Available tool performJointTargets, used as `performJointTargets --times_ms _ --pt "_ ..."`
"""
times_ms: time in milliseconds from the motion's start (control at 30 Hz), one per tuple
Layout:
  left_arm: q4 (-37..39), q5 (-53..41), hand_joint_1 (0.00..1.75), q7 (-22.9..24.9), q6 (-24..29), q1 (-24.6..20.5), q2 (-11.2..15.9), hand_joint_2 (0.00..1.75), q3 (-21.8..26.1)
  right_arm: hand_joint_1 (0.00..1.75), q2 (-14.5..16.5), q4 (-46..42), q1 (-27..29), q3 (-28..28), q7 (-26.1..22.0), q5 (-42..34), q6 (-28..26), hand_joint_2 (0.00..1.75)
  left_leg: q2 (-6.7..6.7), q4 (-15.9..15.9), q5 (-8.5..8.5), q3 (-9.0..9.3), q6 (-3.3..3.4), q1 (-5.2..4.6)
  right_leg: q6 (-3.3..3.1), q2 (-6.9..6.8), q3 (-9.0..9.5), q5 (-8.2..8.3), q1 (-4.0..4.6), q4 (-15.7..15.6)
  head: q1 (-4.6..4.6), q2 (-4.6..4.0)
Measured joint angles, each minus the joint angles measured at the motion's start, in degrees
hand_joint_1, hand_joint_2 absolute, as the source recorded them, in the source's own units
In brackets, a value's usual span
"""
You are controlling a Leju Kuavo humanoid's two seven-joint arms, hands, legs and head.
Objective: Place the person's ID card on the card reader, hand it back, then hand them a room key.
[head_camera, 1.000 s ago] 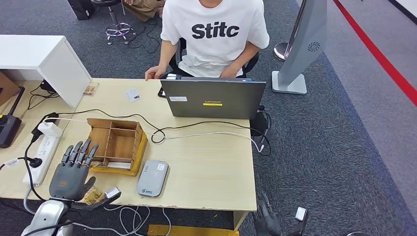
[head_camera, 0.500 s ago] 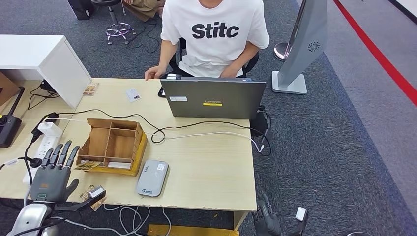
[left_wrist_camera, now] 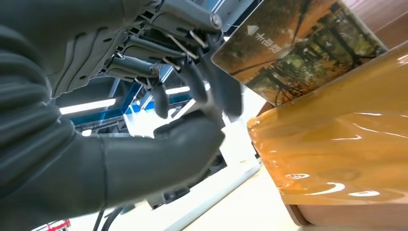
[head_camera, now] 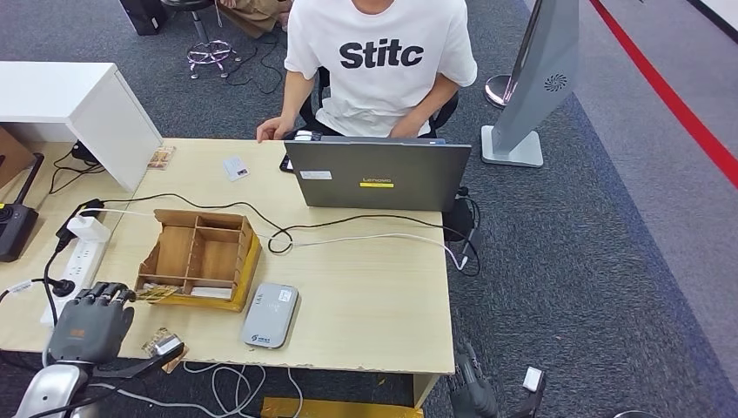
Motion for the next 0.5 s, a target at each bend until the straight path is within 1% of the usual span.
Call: performJointTargets --times_ms 500 --pt "0.1 0.0 1.75 -0.7 0.0 0.0 -1.1 1.75 0.0 0.0 0.0 0.0 0.0 0.0 0.0 0.0 0.0 1.75 0.0 0.0 0.0 -0.01 0.0 0.0 0.0 0.0 0.0 0.0 0.0 0.0 0.0 0.0"
